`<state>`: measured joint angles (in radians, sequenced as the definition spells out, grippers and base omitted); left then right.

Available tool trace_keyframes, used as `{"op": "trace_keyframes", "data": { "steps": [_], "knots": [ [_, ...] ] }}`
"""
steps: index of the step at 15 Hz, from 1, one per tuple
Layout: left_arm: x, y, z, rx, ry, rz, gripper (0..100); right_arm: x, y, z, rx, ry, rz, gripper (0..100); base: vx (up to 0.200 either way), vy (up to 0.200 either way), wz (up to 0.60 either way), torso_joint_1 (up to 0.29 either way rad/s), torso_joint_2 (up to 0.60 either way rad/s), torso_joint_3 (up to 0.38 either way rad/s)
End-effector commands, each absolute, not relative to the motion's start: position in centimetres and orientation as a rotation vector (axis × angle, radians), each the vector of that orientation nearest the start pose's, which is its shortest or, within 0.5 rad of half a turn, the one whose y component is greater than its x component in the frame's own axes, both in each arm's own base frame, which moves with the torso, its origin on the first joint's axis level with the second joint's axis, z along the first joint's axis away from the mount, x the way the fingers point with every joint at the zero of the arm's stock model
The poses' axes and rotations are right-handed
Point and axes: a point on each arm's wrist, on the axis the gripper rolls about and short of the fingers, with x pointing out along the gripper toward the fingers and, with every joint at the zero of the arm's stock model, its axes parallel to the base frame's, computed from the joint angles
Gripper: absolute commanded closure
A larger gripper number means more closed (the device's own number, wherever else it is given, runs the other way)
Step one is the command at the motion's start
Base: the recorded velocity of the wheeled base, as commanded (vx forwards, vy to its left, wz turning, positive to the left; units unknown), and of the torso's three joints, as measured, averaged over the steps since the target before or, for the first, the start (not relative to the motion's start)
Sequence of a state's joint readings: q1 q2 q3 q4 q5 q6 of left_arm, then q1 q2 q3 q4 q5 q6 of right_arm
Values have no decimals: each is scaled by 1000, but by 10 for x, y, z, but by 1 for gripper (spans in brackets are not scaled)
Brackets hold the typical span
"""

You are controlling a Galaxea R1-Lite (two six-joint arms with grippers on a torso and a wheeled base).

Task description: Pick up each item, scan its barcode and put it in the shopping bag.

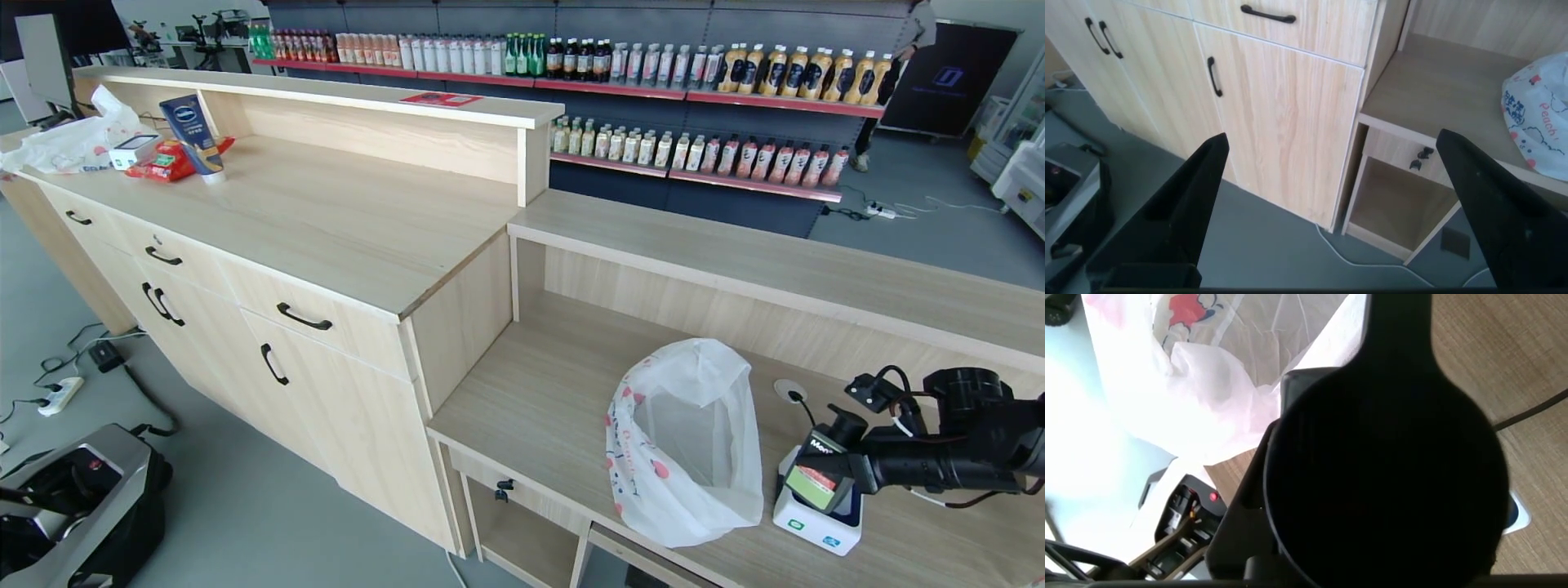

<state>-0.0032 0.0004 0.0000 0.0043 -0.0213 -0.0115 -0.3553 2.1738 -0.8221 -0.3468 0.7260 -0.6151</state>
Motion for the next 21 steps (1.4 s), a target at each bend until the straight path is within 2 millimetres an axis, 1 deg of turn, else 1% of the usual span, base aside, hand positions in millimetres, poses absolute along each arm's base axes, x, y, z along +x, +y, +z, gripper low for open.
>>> {"op": "trace_keyframes", "data": {
  "steps": [1,5,17,21],
  "knots": [
    [-23,0,75,-12,6,-25,0,320,-102,11,-53,711,581,100,0,0,0,0,0,0],
    [-23,0,75,-12,6,-25,0,321,-97,9,-54,717,596,100,0,0,0,0,0,0],
    [-23,0,75,-12,6,-25,0,329,-97,8,-59,706,600,100,0,0,0,0,0,0],
    [-23,0,75,-12,6,-25,0,328,-94,6,-55,714,609,100,0,0,0,0,0,0]
  ]
}}
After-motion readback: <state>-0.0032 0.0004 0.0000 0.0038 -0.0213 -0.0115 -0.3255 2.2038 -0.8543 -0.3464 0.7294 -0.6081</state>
